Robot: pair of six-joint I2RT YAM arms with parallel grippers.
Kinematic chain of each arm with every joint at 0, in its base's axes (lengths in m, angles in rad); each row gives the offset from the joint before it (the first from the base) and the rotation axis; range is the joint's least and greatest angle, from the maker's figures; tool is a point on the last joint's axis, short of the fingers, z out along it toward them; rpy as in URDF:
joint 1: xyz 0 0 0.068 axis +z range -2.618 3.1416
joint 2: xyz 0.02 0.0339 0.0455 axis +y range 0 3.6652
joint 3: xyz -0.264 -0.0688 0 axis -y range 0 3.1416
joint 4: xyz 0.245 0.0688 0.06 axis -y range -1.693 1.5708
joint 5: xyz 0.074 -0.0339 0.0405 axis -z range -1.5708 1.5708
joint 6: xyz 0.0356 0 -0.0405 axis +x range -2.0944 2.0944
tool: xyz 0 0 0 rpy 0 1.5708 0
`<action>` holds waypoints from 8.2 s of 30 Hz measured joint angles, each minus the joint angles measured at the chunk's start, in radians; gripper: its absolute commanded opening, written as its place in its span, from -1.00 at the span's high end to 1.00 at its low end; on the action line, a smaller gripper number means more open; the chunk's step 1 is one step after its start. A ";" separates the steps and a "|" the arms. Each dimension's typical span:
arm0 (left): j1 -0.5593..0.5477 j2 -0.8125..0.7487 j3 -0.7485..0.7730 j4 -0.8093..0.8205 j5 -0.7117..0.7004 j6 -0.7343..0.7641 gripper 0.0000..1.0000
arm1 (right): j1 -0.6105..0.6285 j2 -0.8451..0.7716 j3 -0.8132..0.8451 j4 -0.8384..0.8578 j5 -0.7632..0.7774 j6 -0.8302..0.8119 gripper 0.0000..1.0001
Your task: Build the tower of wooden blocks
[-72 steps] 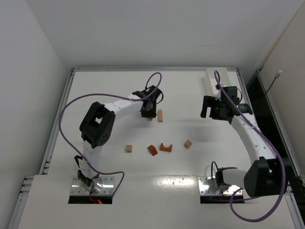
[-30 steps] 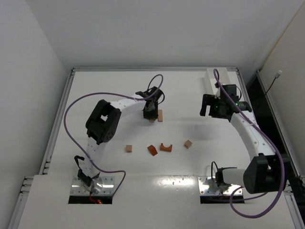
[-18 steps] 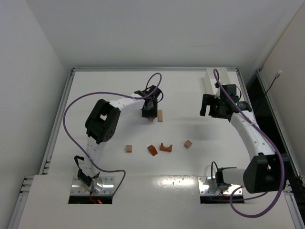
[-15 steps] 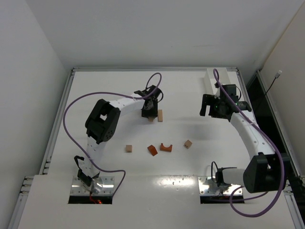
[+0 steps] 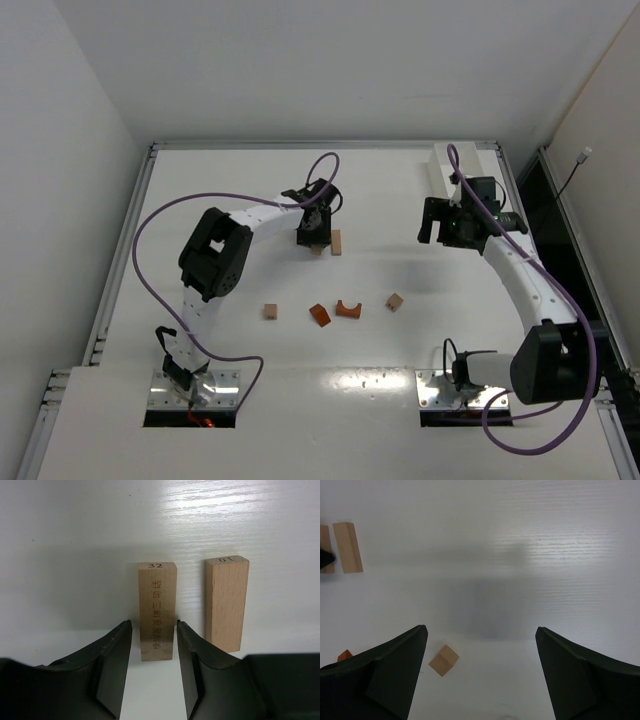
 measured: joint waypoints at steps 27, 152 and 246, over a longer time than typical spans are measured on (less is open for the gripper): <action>0.001 -0.285 -0.113 0.002 -0.051 0.042 -0.59 | 0.015 -0.033 -0.051 0.037 -0.039 0.001 -0.73; -0.072 0.066 0.101 0.010 -0.062 -0.013 1.00 | 0.019 0.017 -0.013 0.051 -0.056 0.004 -0.73; 0.510 -0.648 -0.214 -0.029 -0.129 0.231 -1.00 | 0.377 0.126 -0.080 -0.159 -0.201 -0.467 -0.25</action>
